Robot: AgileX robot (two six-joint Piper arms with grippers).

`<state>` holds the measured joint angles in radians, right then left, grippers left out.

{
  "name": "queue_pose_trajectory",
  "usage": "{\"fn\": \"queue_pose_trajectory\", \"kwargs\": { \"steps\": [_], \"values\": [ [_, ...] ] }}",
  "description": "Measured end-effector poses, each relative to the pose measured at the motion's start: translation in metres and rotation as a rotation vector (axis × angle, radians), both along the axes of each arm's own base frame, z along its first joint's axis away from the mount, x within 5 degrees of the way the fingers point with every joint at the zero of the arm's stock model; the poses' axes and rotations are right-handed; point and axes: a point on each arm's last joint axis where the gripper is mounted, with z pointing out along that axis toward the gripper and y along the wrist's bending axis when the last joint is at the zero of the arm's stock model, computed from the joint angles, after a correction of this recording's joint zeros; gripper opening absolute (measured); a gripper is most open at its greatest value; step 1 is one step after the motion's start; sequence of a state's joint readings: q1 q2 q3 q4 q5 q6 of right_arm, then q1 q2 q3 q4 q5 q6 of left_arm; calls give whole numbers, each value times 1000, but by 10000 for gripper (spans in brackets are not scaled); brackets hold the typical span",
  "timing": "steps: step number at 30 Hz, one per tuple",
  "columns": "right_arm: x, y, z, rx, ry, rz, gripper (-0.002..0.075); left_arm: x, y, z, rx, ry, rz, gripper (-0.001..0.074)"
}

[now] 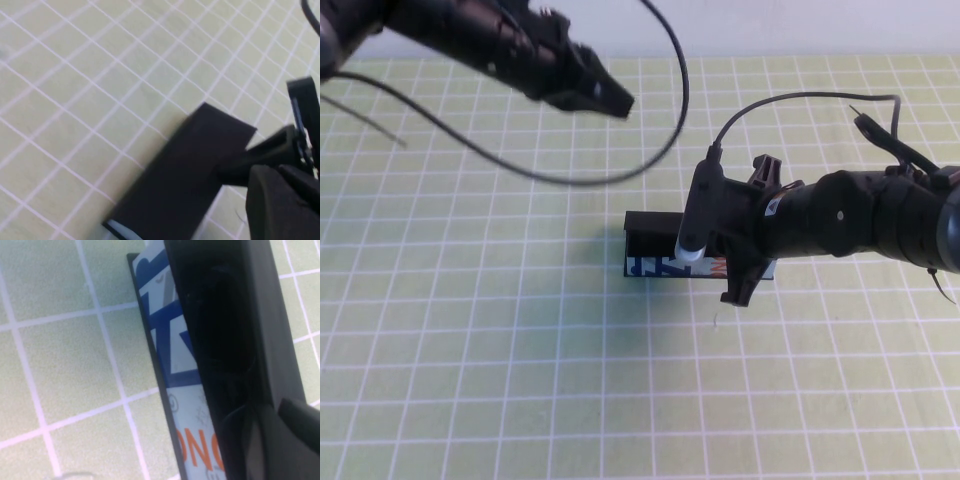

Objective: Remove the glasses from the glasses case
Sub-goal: Pick up the glasses from the glasses case

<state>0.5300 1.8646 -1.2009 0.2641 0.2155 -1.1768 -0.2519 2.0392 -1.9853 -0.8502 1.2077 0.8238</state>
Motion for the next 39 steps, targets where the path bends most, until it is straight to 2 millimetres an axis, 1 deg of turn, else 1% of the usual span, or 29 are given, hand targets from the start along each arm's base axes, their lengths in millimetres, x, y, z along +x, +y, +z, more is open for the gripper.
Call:
{"fn": "queue_pose_trajectory", "kwargs": {
  "steps": [3, 4, 7, 9, 11, 13, 15, 18, 25, 29, 33, 39],
  "values": [
    [0, 0, 0, 6, 1, -4, 13, -26, 0, -25, 20, 19, 13, -4],
    [0, 0, 0, 8, 3, -6, 13, -35, 0, -29, 19, -17, 4, -4],
    [0, 0, 0, 14, 4, -11, 13, -64, 5, -52, -9, -128, -28, -4],
    [0, 0, 0, 17, 6, -13, 13, -81, 7, -69, -57, -166, -35, -4],
    [0, 0, 0, 17, 6, -13, 13, -91, 8, -87, -88, -159, -18, -4],
    [0, 0, 0, 18, 7, -15, 13, -96, 9, -108, -79, -155, -3, -4],
    [0, 0, 0, 20, 8, -16, 13, -95, 10, -124, -62, -145, 5, -4],
    [0, 0, 0, 21, 9, -17, 13, -88, 8, -143, -61, -132, 19, -4],
    [0, 1, 1, 38, 15, -29, 13, -71, 3, -172, -86, -122, 48, -4],
    [0, 1, 1, 38, 15, -30, 13, -64, 1, -177, -114, -141, 66, -4],
    [0, 1, 1, 40, 16, -31, 13, -63, 0, -176, -125, -178, 54, -4],
    [0, 1, 1, 41, 17, -32, 12, -58, -2, -183, -115, -200, 31, -4]
  ]
}}
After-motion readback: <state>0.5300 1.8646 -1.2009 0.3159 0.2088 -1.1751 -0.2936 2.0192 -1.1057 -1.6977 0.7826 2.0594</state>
